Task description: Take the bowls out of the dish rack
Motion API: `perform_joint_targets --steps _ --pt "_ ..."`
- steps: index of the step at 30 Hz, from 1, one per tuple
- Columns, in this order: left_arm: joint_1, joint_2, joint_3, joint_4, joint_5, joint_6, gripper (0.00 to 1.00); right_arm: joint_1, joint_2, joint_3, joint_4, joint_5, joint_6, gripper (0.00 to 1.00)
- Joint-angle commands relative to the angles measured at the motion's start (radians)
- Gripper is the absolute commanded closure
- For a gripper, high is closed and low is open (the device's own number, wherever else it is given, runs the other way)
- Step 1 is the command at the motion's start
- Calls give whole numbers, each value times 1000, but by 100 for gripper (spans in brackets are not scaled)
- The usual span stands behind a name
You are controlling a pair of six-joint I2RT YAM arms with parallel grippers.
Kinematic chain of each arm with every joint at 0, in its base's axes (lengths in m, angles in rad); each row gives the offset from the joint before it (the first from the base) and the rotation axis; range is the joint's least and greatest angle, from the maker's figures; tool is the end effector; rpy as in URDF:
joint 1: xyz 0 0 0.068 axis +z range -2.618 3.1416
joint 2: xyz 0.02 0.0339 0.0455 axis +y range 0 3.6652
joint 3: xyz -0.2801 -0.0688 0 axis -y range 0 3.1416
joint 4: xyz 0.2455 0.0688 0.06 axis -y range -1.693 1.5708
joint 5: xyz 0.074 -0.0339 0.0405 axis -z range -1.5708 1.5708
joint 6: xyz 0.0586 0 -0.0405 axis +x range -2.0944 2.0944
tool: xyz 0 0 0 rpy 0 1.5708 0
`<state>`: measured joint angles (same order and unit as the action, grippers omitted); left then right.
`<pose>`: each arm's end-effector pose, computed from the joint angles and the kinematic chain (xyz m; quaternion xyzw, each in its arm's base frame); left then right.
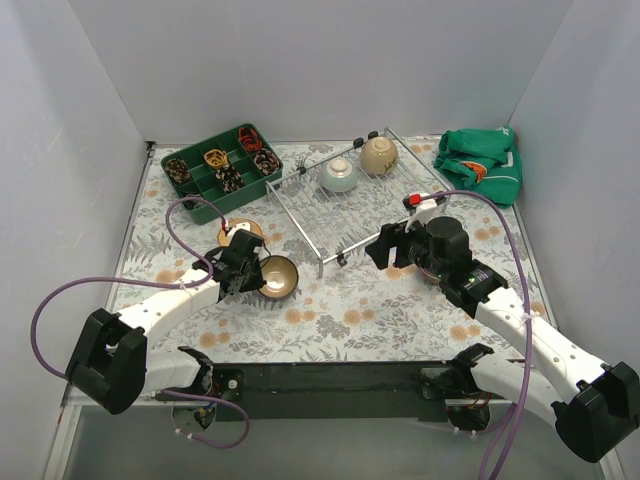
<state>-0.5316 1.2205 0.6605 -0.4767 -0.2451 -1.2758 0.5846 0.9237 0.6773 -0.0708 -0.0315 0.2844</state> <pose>0.2058 -0.1045 0.1844 -0.3781 0.8801 -0.1328 0.2547 0.1906 0.1284 0.2939 -0.1302 0.7993 0.2585 0.5266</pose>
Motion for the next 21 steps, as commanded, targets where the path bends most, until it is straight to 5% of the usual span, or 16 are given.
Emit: perform_joint_targets --steps 1,13,21 --pt "8 -7 2 59 10 -19 87 1 -11 4 9 28 -36 18" --pt "12 -87 -1 36 12 -10 53 1 -29 15 -47 102 -56 17" --pt "10 -246 60 0 -66 81 25 0 39 99 -27 122 2 1"
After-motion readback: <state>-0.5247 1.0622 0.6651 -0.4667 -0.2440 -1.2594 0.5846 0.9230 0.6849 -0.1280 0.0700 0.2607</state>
